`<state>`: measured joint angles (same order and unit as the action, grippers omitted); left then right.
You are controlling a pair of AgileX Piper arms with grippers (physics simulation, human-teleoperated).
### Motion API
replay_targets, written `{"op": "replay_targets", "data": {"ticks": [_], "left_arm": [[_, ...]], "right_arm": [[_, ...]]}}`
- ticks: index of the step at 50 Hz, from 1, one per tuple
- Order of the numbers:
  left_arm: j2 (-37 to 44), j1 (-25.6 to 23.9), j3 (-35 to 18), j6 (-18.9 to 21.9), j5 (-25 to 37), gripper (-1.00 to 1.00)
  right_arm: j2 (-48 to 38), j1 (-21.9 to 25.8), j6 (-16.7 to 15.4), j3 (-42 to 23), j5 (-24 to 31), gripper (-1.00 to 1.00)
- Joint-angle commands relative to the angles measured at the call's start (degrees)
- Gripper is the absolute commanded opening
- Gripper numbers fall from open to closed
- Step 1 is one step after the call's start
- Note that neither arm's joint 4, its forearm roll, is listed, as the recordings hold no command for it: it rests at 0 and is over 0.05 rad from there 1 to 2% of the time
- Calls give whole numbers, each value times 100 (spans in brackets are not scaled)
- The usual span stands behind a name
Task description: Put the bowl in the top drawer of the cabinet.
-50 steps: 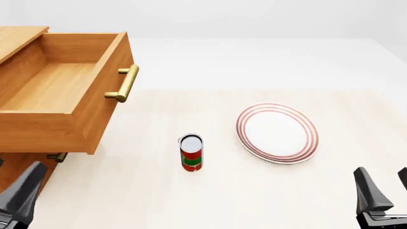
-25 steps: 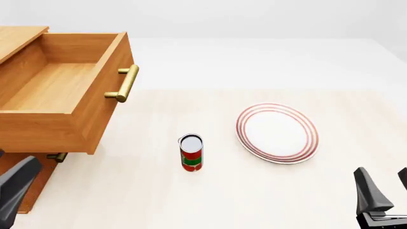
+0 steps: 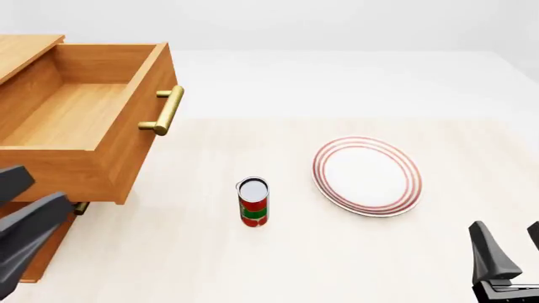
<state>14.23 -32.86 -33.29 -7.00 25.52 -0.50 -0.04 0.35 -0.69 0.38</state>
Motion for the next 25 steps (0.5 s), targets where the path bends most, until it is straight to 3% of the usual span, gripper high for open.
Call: {"op": "replay_targets", "data": {"ticks": [1, 25], "left_arm": [[453, -544, -284, -115, -24, 100], [1300, -1321, -359, -171, -444, 100]], "right_arm": [[-1, -1, -1, -4, 3, 100], [-1, 0, 0, -4, 3, 100]]}}
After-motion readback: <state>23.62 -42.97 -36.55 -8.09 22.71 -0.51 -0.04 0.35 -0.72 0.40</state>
